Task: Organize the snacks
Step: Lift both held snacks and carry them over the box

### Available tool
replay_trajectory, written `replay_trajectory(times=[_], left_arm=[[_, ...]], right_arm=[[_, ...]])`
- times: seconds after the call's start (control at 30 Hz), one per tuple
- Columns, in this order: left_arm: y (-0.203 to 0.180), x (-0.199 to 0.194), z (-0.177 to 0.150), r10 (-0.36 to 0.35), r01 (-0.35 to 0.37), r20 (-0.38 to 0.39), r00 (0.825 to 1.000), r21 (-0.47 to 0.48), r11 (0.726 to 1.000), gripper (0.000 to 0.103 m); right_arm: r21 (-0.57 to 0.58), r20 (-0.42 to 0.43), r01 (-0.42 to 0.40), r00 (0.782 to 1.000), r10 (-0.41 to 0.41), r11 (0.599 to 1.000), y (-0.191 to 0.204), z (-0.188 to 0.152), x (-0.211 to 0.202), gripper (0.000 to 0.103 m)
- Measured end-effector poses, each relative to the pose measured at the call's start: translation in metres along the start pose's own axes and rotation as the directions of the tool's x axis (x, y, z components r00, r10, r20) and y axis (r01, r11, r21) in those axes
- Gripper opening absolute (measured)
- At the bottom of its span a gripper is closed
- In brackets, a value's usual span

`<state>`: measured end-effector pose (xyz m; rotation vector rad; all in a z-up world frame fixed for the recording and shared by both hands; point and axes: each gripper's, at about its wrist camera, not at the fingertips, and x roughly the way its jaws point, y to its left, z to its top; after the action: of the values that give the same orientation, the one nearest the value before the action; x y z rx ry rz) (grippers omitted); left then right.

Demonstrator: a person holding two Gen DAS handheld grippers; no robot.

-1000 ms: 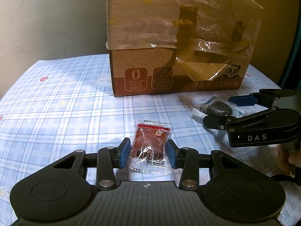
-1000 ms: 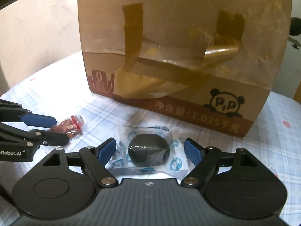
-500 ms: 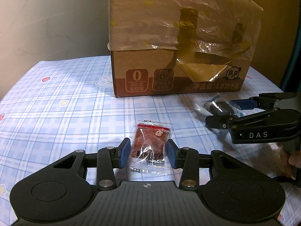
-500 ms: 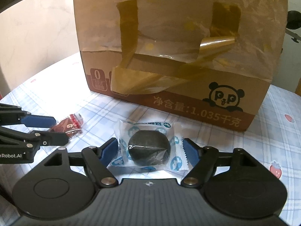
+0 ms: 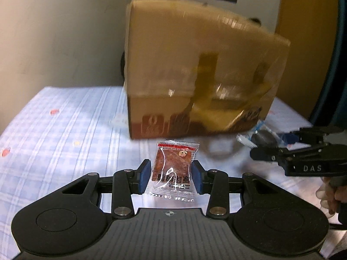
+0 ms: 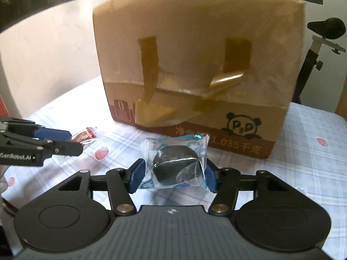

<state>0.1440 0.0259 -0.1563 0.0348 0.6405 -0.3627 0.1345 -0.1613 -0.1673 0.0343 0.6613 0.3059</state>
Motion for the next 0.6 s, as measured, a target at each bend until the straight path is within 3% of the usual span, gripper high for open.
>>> replay_trajectory(times=[0.27,0.5,0.6], left_arm=[[-0.013,-0.041,0.058,-0.062,0.055,0.157,0.986,0.051,0.997,0.043],[-0.021,-0.052,0.13,-0.086,0.07,0.285,0.955,0.067,0.995,0.043],[-0.028,-0.045,0.159,-0.078,0.059,0.308,0.948,0.072,0.996,0.043]], right_arm=[[0.005,0.086,-0.037,0.996,0.036,0.999,-0.011,0.039,-0.054,0.059],[-0.043,0.227,-0.073,0.97,0.081,0.996,-0.018,0.119,-0.092,0.059],[-0.086,0.255,-0.046,0.965,0.067,0.995,-0.018,0.152,-0.089,0.059]])
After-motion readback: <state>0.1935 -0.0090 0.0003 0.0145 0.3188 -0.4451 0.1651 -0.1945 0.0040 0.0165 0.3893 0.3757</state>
